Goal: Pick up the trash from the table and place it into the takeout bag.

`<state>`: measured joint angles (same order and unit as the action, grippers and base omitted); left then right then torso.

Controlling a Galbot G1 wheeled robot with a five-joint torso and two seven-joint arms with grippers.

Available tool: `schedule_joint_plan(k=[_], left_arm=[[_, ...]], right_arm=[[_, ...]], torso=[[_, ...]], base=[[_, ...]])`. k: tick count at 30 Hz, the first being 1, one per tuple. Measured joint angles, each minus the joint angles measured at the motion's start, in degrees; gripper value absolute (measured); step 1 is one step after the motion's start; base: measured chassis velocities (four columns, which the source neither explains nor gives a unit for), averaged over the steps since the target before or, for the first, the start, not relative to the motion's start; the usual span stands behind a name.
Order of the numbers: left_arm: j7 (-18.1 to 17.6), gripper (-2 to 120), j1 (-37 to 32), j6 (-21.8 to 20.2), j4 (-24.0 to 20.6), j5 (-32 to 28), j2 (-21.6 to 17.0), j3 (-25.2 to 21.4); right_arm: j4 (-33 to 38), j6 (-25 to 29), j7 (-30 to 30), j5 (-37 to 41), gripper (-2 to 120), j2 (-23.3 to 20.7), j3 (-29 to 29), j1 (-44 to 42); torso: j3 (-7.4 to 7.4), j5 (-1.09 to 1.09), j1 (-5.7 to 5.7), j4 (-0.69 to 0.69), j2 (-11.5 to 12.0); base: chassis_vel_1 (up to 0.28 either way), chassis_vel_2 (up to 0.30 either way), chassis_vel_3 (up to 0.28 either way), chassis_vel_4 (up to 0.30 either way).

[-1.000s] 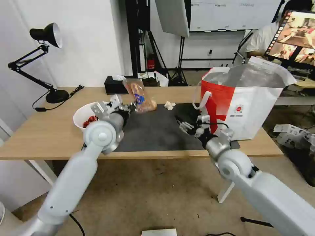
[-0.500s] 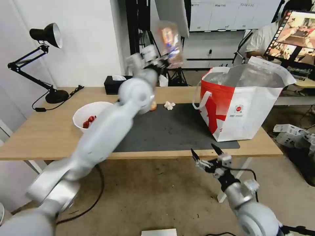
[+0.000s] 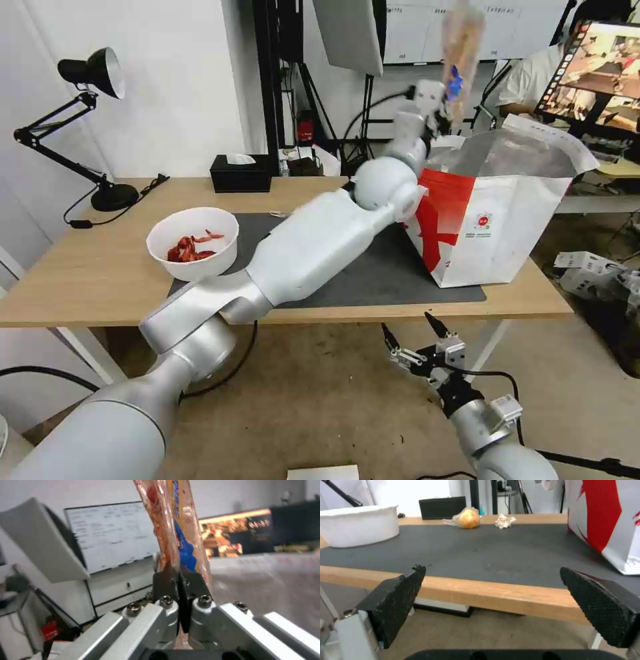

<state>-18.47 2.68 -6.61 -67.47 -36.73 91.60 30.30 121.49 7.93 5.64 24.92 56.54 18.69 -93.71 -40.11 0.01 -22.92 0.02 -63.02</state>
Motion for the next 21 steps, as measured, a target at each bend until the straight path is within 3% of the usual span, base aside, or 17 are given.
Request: schedule_joint_plan(k=[2,8,18,21], left_arm=[[2.36,0,-0.51,-0.17,0.27,0.93,-0.08,1.53],[4.17,0,-0.85,-0.93,0.09,1.02,-0.18,3.33],[4.15,0,-1.34,-1.29,-0.02,0.51,-0.32,3.84],[4.02,8,-1.40,-1.31,-0.56,0.16,-0.34,3.84]], right_arm=[[0.00,0.06,-0.15,-0.39,100,0.34,0.17,-0.53],[-0.04,0.18,-0.39,-0.73,100,0.48,0.22,-1.13],[-0.12,0.23,-0.44,-0.68,100,0.49,0.11,-1.11],[-0.39,0.23,-0.44,-0.56,100,0.48,0.00,-1.04]], torso=[[0.00,0.00,0.00,-0.02,0.00],[0.00,-0.01,0.00,-0.01,0.00],[0.00,-0.01,0.00,-0.01,0.00],[0.00,-0.01,0.00,-0.02,0.00]], base=[[0.000,0.000,0.000,0.000],[0.000,0.000,0.000,0.000],[0.000,0.000,0.000,0.000],[0.000,0.000,0.000,0.000]])
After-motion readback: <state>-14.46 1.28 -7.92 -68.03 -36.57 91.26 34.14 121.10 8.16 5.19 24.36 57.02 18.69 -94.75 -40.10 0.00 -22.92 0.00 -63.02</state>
